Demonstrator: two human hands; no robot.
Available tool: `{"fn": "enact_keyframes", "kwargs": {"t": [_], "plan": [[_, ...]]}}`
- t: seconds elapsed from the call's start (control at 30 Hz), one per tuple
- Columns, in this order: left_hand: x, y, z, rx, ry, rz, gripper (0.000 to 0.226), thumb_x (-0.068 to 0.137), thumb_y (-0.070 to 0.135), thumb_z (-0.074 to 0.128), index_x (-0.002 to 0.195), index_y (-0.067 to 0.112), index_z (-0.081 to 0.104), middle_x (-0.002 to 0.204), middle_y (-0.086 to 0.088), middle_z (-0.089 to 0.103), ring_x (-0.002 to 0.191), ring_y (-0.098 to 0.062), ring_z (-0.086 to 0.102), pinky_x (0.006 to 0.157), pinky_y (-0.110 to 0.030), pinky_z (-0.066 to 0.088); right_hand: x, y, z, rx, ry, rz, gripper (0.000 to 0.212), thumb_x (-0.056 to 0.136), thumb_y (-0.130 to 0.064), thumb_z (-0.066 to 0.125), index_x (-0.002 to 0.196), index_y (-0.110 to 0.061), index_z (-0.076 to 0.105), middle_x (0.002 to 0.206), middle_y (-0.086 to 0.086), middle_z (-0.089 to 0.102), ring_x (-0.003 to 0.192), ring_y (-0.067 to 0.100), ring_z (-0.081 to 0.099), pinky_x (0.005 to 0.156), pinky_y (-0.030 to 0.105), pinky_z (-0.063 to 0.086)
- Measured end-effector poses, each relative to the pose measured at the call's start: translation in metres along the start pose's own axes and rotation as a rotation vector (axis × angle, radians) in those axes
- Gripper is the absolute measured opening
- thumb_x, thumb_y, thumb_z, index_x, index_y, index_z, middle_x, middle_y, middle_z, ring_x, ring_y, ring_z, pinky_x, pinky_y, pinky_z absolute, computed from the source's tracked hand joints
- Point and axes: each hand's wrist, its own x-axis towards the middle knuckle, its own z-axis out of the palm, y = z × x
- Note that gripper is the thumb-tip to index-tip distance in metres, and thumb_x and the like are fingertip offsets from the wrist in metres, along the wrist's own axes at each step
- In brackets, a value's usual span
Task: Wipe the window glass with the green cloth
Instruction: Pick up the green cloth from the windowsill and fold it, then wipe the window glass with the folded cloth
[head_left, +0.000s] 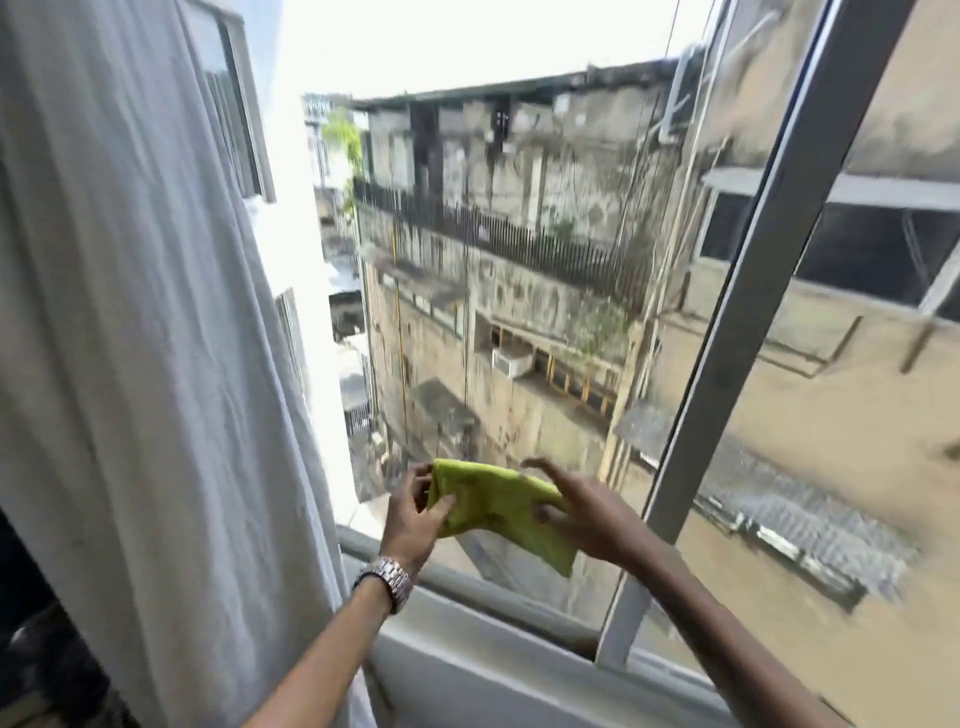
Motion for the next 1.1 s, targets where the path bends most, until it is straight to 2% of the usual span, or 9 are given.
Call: {"fn": "enact_keyframes", "kwargs": {"t": [0.17, 0.3, 0.4, 0.5, 0.7, 0.77, 0.9, 0.97, 1.1], "plan": [[0.048, 0.177, 0.004, 0.011, 0.151, 0.436, 0.037, 0.08, 0.003, 0.079, 0.114, 0.014, 0.07, 0.094, 0.002, 0.073, 0.078, -0.009, 0.069, 0.062, -0.018, 0.061, 0.018, -0.078, -0.167, -0.521, 0.55, -0.152, 0.04, 0.095, -0.031, 0.068, 0.132, -0.024, 0.053, 0.098, 0.014, 0.073, 0.091, 0.034, 0.066, 0.07, 0.037, 0.047], [0.072, 0.279, 0.015, 0.044, 0.15, 0.642, 0.039, 0.076, 0.001, 0.081, 0.113, 0.007, 0.071, 0.102, -0.005, 0.078, 0.086, -0.016, 0.075, 0.074, -0.026, 0.065, 0.036, -0.108, -0.239, -0.697, 1.064, -0.03, 0.041, 0.082, -0.013, 0.073, 0.122, -0.016, 0.062, 0.104, 0.017, 0.07, 0.11, 0.037, 0.055, 0.094, 0.056, 0.042], [0.092, 0.321, 0.027, 0.085, 0.123, 0.717, 0.033, 0.075, 0.006, 0.082, 0.106, 0.007, 0.071, 0.101, -0.011, 0.079, 0.088, -0.022, 0.077, 0.08, -0.042, 0.066, 0.068, -0.116, -0.255, -0.904, 1.288, -0.018, 0.039, 0.068, 0.001, 0.066, 0.105, -0.011, 0.066, 0.105, 0.014, 0.066, 0.103, 0.034, 0.05, 0.085, 0.052, 0.053], [0.103, 0.333, 0.035, 0.146, 0.177, 0.738, 0.027, 0.075, 0.015, 0.084, 0.099, 0.009, 0.073, 0.097, -0.009, 0.08, 0.085, -0.021, 0.077, 0.078, -0.043, 0.066, 0.108, -0.114, -0.233, -0.648, 1.27, -0.037, 0.037, 0.066, 0.004, 0.084, 0.099, -0.003, 0.069, 0.098, 0.017, 0.068, 0.092, 0.037, 0.062, 0.073, 0.048, 0.062], [0.135, 0.333, 0.002, 0.118, 0.307, 0.91, 0.026, 0.093, 0.035, 0.061, 0.097, 0.01, 0.067, 0.09, -0.006, 0.077, 0.077, -0.015, 0.072, 0.071, -0.043, 0.065, 0.159, -0.129, -0.198, -0.028, 1.507, 0.126, 0.033, 0.1, -0.029, 0.059, 0.11, 0.003, 0.059, 0.132, 0.027, 0.053, 0.13, 0.045, 0.045, 0.121, 0.055, 0.028], [0.165, 0.347, -0.019, 0.244, 0.463, 1.017, 0.038, 0.098, 0.042, 0.044, 0.116, 0.011, 0.056, 0.11, -0.014, 0.07, 0.096, -0.023, 0.067, 0.085, -0.045, 0.062, 0.171, -0.137, -0.203, 0.092, 1.613, 0.181, 0.042, 0.099, -0.034, 0.066, 0.113, 0.004, 0.058, 0.142, 0.029, 0.049, 0.14, 0.047, 0.037, 0.128, 0.054, 0.011], [0.239, 0.366, -0.05, 0.612, 0.577, 1.162, 0.065, 0.101, 0.044, 0.026, 0.156, 0.01, 0.027, 0.165, -0.015, 0.03, 0.154, -0.03, 0.027, 0.125, -0.053, 0.029, 0.194, -0.147, -0.211, 0.244, 1.772, 0.229, 0.07, 0.095, -0.048, 0.069, 0.137, 0.003, 0.048, 0.155, 0.027, 0.038, 0.151, 0.042, 0.025, 0.127, 0.059, 0.013], [0.261, 0.362, -0.054, 0.691, 0.557, 1.214, 0.067, 0.102, 0.043, 0.021, 0.162, 0.016, 0.01, 0.172, -0.008, 0.007, 0.16, -0.024, 0.007, 0.131, -0.052, 0.014, 0.201, -0.145, -0.213, 0.286, 1.822, 0.244, 0.084, 0.095, -0.049, 0.062, 0.151, 0.006, 0.033, 0.16, 0.026, 0.03, 0.153, 0.04, 0.02, 0.128, 0.059, 0.01], [0.272, 0.359, -0.053, 0.652, 0.6, 1.285, 0.065, 0.101, 0.039, 0.02, 0.161, 0.016, 0.012, 0.172, -0.009, 0.007, 0.161, -0.023, 0.004, 0.131, -0.053, 0.01, 0.211, -0.137, -0.217, 0.25, 1.826, 0.341, 0.093, 0.096, -0.055, 0.043, 0.155, 0.012, 0.017, 0.164, 0.034, 0.013, 0.154, 0.045, 0.009, 0.129, 0.054, 0.003]]}}
